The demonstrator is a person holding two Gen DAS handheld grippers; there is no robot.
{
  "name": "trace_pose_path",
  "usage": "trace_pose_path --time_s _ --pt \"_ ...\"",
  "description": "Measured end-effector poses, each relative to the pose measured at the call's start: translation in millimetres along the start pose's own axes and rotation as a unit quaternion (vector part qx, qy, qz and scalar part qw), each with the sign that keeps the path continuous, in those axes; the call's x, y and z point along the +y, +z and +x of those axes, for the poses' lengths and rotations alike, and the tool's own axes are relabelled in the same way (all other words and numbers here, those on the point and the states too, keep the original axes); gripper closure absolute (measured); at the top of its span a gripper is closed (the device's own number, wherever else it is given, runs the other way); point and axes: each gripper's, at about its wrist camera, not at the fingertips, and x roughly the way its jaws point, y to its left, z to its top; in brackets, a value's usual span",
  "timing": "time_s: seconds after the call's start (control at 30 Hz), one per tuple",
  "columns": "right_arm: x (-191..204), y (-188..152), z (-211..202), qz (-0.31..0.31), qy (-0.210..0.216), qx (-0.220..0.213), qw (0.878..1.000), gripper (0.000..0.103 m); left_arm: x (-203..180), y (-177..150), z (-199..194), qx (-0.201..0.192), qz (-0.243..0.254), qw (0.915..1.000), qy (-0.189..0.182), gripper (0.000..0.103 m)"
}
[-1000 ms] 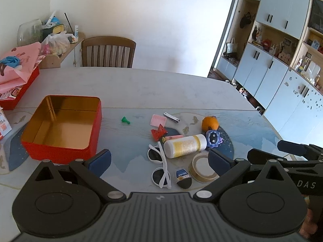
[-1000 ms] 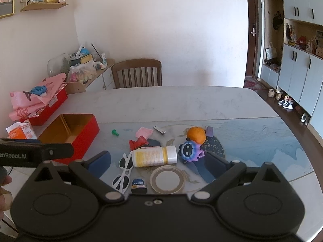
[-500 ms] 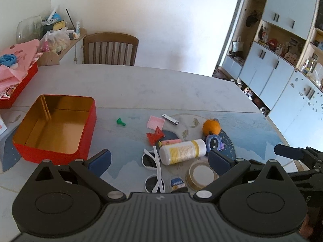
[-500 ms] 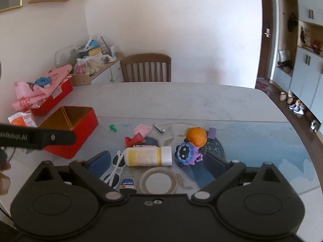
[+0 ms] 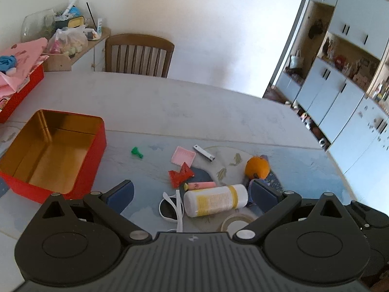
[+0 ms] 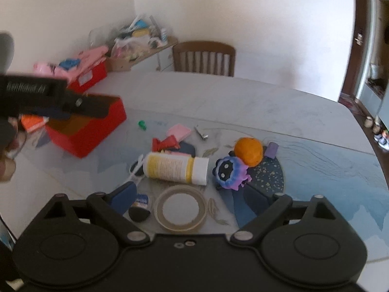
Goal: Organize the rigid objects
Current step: 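Grasp the pill bottle with the left tool while the right tool grasps the tape roll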
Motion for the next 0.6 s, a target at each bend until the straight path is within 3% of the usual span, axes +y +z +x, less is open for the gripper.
trace_pose_path --time_s 0.2,0.43,0.6 --pt "-4.3 -7.6 27.0 -0.041 0.025 0.035 0.998 0.013 -1.4 -4.2 28.6 0.031 -0.017 0.9993 0.011 0.000" --pt "-4.6 -19.8 57.5 -0.083 0.056 0.072 0.992 0.015 -25.4 -6.4 70.8 0.076 0.013 0.9970 0.006 0.000" --pt "-2.2 -23.6 71.2 -0.119 0.069 0.085 0.987 0.017 -45.7 -5.5 94.0 0.098 0.084 0.9916 -0.014 0.000"
